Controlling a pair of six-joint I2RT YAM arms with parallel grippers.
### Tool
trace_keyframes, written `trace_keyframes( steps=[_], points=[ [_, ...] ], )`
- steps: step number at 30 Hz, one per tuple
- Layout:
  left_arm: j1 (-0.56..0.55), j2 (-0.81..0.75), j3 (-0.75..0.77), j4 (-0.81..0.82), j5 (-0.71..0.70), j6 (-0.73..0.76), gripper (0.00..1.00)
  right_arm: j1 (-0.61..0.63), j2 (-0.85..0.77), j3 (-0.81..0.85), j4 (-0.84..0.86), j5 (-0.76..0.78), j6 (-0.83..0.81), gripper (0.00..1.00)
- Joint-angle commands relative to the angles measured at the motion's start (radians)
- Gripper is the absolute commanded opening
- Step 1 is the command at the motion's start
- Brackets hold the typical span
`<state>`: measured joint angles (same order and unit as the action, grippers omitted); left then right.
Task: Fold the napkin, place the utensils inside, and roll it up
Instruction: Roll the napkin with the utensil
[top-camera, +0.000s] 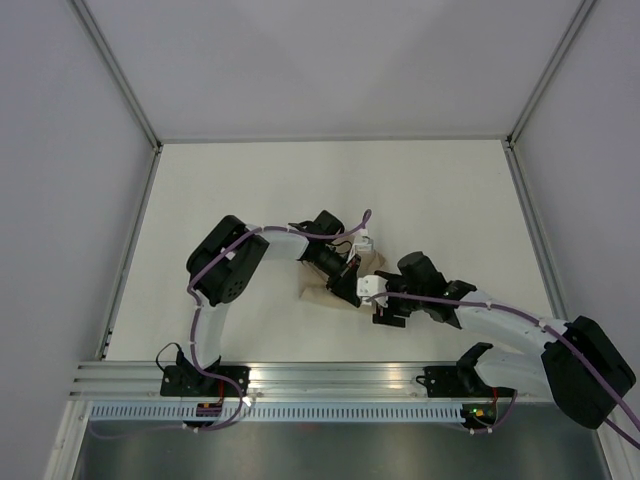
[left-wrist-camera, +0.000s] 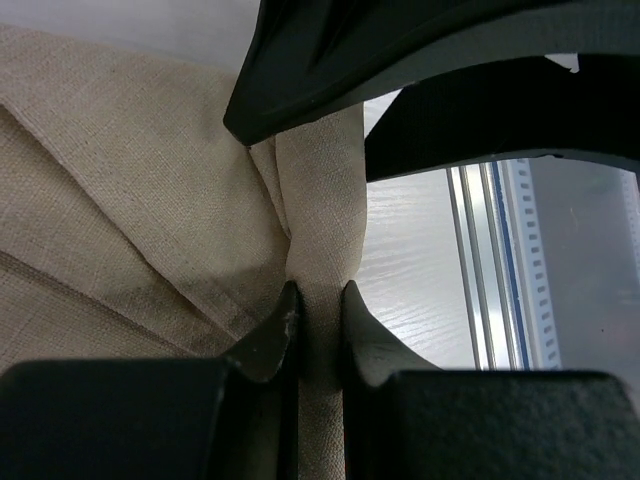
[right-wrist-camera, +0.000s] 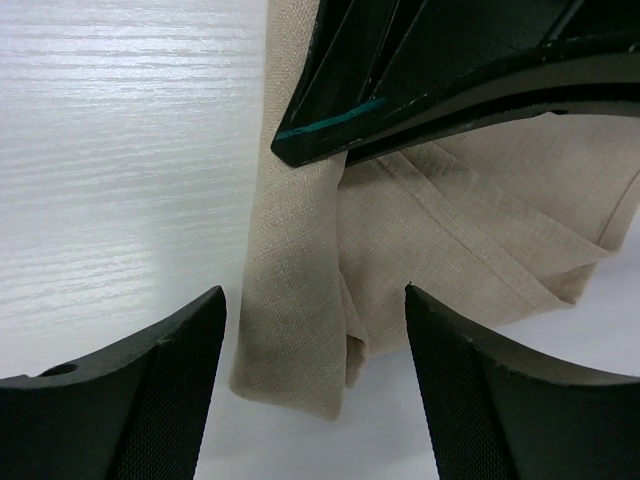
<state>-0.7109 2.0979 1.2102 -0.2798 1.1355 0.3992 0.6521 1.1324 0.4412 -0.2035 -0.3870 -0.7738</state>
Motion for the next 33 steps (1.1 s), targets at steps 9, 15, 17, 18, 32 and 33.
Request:
trace_keyframes(
  steps=[9,15,17,18,32,33],
  points=[
    [0.004,0.004,-0.005,-0.027,-0.009,-0.011,0.11,0.132,0.027,-0.090,0.147,0.171,-0.048,0.50],
    [0.004,-0.179,-0.101,0.198,-0.204,-0.114,0.28,0.142,0.102,-0.033,0.052,0.186,-0.044,0.27],
    [0.007,-0.257,-0.136,0.293,-0.285,-0.155,0.35,0.142,0.125,0.003,-0.015,0.169,-0.039,0.25],
    [0.007,-0.283,-0.156,0.326,-0.307,-0.175,0.36,0.142,0.133,0.016,-0.039,0.162,-0.038,0.24],
    [0.005,-0.748,-0.437,0.729,-1.132,-0.356,0.42,0.139,0.459,0.346,-0.399,0.007,0.028,0.19],
    [0.005,-0.775,-0.481,0.770,-1.167,-0.362,0.43,0.141,0.484,0.365,-0.416,-0.015,0.028,0.19]
  ],
)
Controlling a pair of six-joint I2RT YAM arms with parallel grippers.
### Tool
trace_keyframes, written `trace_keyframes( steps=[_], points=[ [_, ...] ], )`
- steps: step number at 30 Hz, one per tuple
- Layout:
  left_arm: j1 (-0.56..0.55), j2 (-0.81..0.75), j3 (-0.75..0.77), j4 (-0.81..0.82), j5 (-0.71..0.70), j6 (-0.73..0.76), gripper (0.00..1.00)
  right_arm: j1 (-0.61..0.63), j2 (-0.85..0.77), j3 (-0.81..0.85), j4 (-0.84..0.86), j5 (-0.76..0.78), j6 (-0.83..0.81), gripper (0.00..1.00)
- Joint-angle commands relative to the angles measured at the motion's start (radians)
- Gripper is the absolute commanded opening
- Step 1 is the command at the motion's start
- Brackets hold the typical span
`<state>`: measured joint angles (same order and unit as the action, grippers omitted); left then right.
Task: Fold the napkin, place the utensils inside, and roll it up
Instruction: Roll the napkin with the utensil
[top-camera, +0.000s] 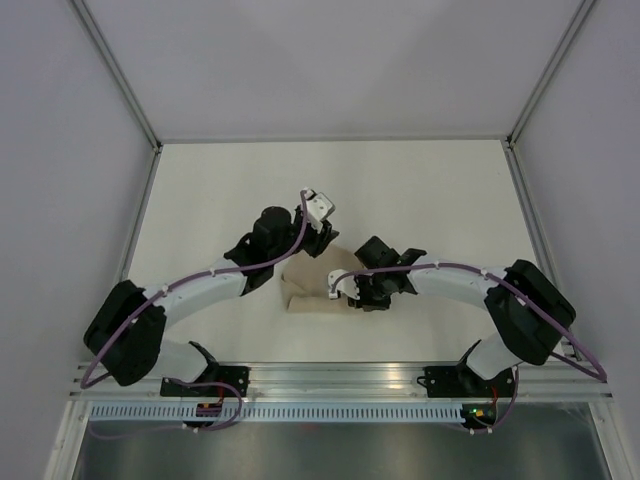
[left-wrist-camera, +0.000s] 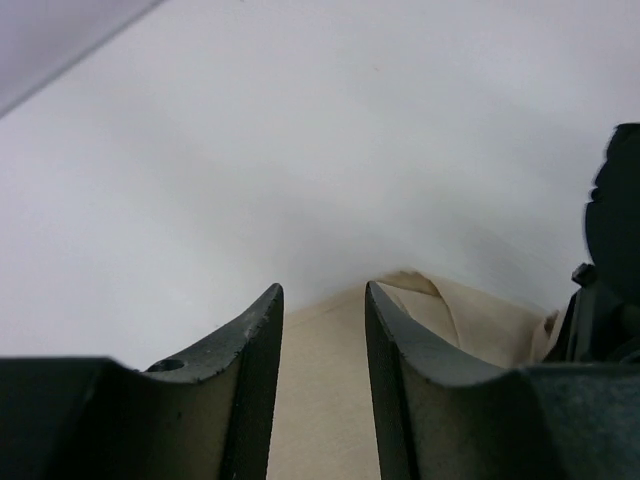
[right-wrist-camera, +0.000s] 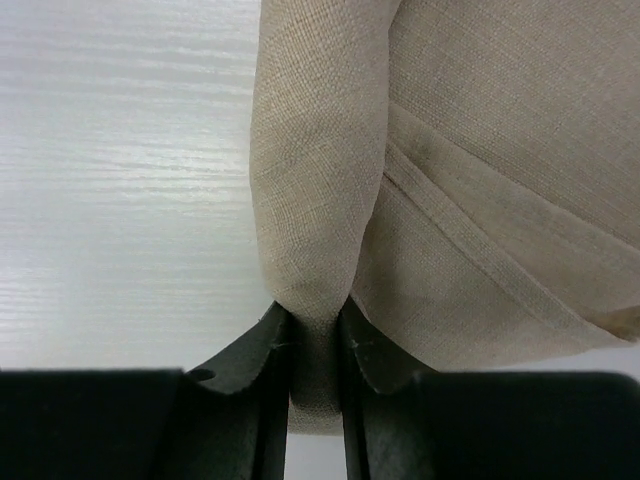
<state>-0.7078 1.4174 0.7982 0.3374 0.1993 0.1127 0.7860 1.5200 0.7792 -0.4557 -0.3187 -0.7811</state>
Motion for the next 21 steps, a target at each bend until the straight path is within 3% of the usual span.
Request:
trace_keyframes(
  steps=[1,4,10,21],
  points=[
    [0.002,-0.148,-0.091,0.172,-0.257,-0.074,0.43,0.006,0.121,0.069,-0.197,-0.091,0.039,0.19],
    [-0.005,-0.214,-0.149,0.212,-0.313,-0.041,0.45,-0.002,0.219,0.150,-0.259,-0.134,0.036,0.18],
    [-0.047,-0.302,-0.182,0.207,-0.296,0.070,0.45,-0.048,0.429,0.365,-0.403,-0.204,0.026,0.18],
    [-0.298,-0.216,-0.131,0.155,-0.348,0.366,0.47,-0.165,0.805,0.747,-0.675,-0.338,0.029,0.18]
  ],
)
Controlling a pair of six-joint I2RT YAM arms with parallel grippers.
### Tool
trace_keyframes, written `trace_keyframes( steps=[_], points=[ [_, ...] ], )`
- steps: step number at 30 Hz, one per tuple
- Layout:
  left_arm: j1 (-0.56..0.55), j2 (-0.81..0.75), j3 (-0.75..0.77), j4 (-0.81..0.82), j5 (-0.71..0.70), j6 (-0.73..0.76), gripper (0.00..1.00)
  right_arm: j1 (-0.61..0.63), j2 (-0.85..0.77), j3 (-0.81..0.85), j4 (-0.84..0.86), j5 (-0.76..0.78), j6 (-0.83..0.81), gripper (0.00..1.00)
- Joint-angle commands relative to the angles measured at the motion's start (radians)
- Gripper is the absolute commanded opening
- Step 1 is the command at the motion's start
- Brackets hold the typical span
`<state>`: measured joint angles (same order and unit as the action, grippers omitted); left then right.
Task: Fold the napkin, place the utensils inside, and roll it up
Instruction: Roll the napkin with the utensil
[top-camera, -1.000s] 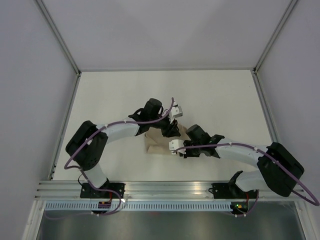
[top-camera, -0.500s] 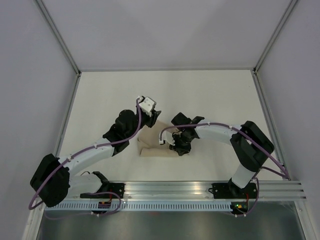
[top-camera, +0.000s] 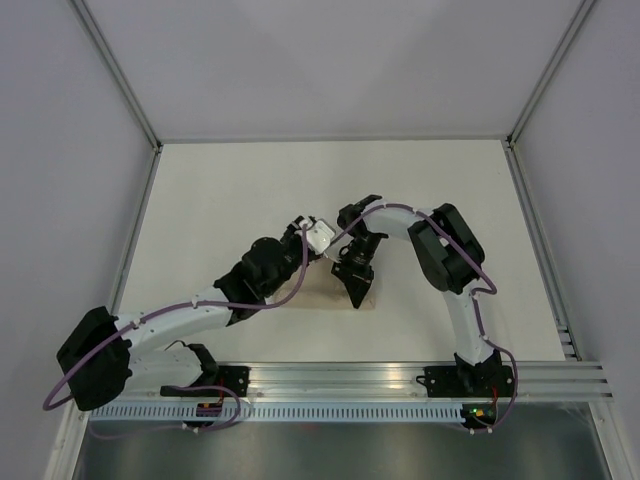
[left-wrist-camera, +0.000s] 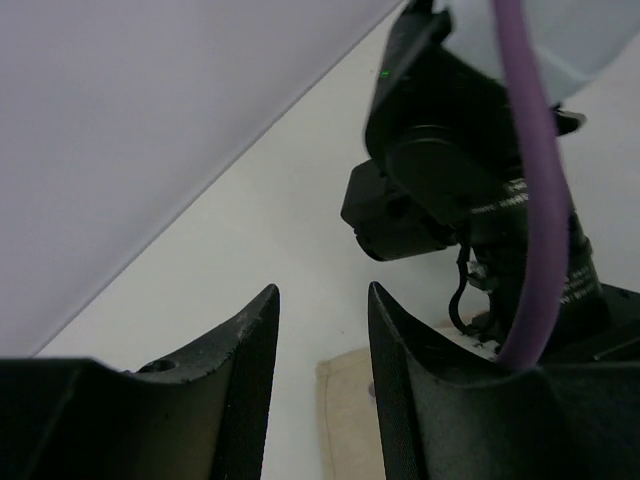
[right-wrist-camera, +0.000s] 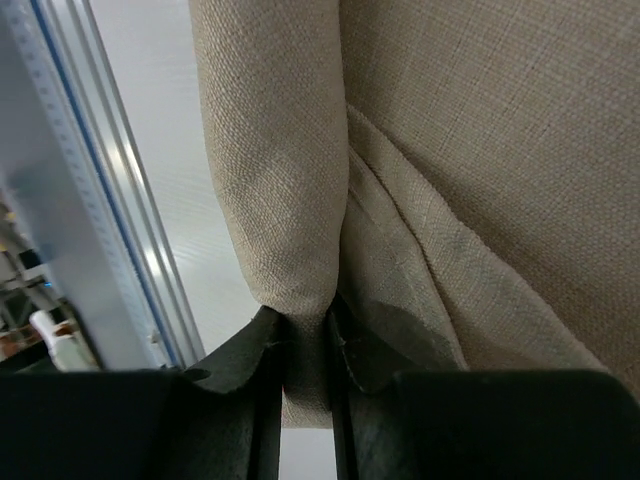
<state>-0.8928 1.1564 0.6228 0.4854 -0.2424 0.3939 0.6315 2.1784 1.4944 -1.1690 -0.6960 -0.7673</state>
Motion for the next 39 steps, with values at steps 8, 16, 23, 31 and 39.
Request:
trace_keyframes(
  steps=[8,16,23,31,39],
  points=[
    [-0.237,0.129,0.041,-0.068,0.065,0.169,0.49,-0.082,0.257,0.127,-0.004,0.047,0.017,0.20],
    [-0.353,0.261,0.011,-0.131,-0.043,0.201,0.50,-0.108,0.287,0.145,0.002,0.041,0.048,0.22],
    [-0.362,0.301,-0.031,-0.165,-0.005,0.161,0.52,-0.133,0.299,0.145,0.011,0.081,0.060,0.22],
    [-0.370,0.406,-0.040,-0.125,-0.006,0.181,0.56,-0.191,0.311,0.165,-0.001,0.107,0.051,0.21],
    [-0.325,0.450,-0.017,-0.088,-0.034,0.207,1.00,-0.213,0.319,0.159,-0.020,0.112,0.022,0.21]
  ],
)
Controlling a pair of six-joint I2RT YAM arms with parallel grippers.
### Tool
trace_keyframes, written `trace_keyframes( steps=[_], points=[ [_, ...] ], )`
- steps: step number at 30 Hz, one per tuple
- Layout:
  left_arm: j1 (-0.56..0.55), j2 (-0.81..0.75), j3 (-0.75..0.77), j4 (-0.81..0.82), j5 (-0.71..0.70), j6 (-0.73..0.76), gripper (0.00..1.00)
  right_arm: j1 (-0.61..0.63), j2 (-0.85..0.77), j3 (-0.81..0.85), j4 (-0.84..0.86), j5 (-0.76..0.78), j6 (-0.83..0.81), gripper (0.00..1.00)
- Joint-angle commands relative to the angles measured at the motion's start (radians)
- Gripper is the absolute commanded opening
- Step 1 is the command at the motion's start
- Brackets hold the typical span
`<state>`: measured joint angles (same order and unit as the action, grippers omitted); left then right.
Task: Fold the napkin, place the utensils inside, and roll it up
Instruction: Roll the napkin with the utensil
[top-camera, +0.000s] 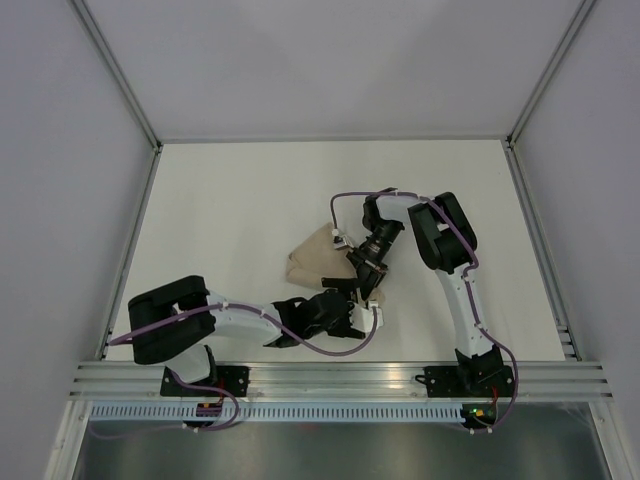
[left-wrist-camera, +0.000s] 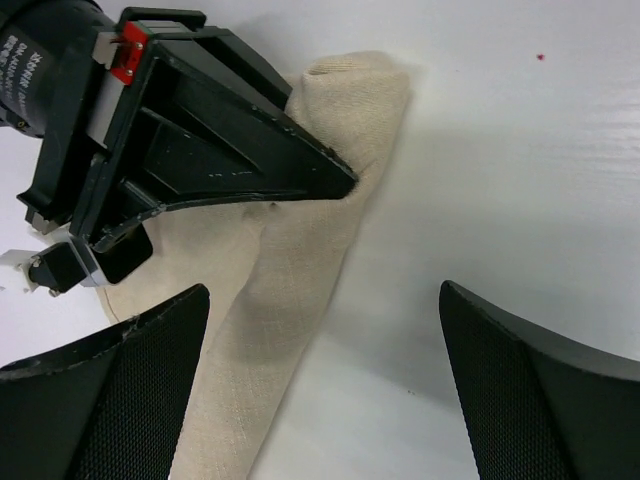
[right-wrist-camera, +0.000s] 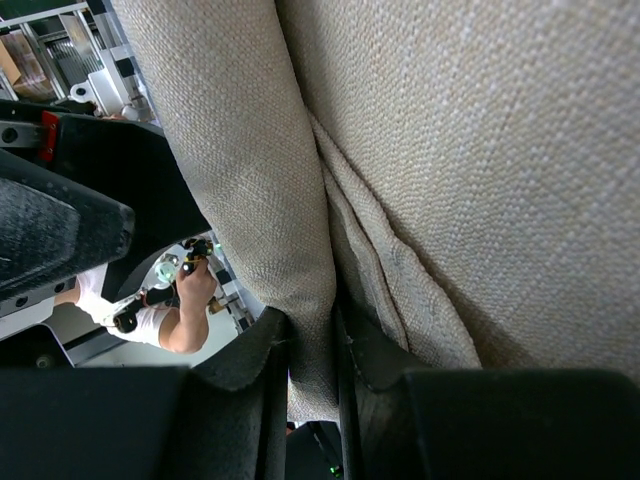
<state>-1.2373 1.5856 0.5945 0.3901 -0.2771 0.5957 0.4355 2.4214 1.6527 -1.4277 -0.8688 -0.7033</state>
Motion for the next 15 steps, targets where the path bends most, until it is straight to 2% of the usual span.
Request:
trace_keyframes(
  steps=[1,5,8,11,12,15],
  points=[
    [0.027,0.020,0.013,0.016,0.001,0.015,1.00,-0.018,0.076,-0.002,0.240,0.284,-0.044,0.20],
    [0.055,0.024,0.031,-0.003,0.033,0.026,1.00,-0.018,0.077,-0.013,0.250,0.295,-0.044,0.20],
    [0.090,0.045,0.060,-0.045,0.096,0.018,0.95,-0.020,0.081,-0.011,0.251,0.295,-0.044,0.20],
    [0.117,0.066,0.085,-0.088,0.157,0.004,0.81,-0.021,0.077,-0.008,0.250,0.295,-0.044,0.20],
    [0.131,0.083,0.102,-0.103,0.170,-0.002,0.73,-0.021,0.077,-0.005,0.245,0.295,-0.044,0.20],
    [0.144,0.128,0.129,-0.155,0.208,-0.020,0.57,-0.024,0.079,0.002,0.240,0.295,-0.045,0.20]
  ],
)
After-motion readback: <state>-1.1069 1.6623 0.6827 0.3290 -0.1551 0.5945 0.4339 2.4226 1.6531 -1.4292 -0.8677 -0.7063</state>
